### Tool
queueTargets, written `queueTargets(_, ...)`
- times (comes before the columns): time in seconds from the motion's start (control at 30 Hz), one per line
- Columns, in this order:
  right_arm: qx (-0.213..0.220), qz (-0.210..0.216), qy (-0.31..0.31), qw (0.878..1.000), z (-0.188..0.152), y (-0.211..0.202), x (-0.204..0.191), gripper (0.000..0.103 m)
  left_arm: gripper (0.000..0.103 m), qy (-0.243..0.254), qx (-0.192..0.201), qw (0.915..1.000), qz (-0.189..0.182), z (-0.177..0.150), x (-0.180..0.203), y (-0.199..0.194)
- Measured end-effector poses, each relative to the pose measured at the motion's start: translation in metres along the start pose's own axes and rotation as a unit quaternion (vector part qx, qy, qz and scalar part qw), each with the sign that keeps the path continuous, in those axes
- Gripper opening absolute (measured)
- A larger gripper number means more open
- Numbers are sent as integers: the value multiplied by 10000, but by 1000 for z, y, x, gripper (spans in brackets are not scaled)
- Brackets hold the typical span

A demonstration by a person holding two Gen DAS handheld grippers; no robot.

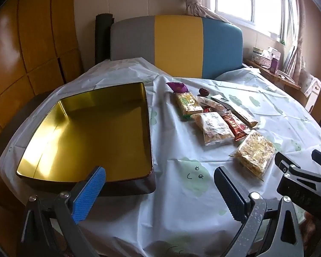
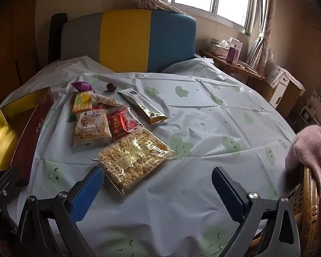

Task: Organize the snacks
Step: 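Grasp the clear puffed-rice bag with the left gripper while the right gripper approaches the white sachet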

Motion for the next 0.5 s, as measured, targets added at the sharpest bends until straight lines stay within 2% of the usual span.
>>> queueTargets(0.5,158,-23,-75,9998,17,-9,11,102,102,1,21,10000,-8,1,-3,-3)
Point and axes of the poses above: each gripper's, at about its wrist camera, not at the fingertips, and y roughly the way its jaws point, x to its right, z to its top, the point moved 1 cm from there along y, roughly the way its jaws point, and after that the axes turned 12 degrees about -x, right-handed, at the moved point
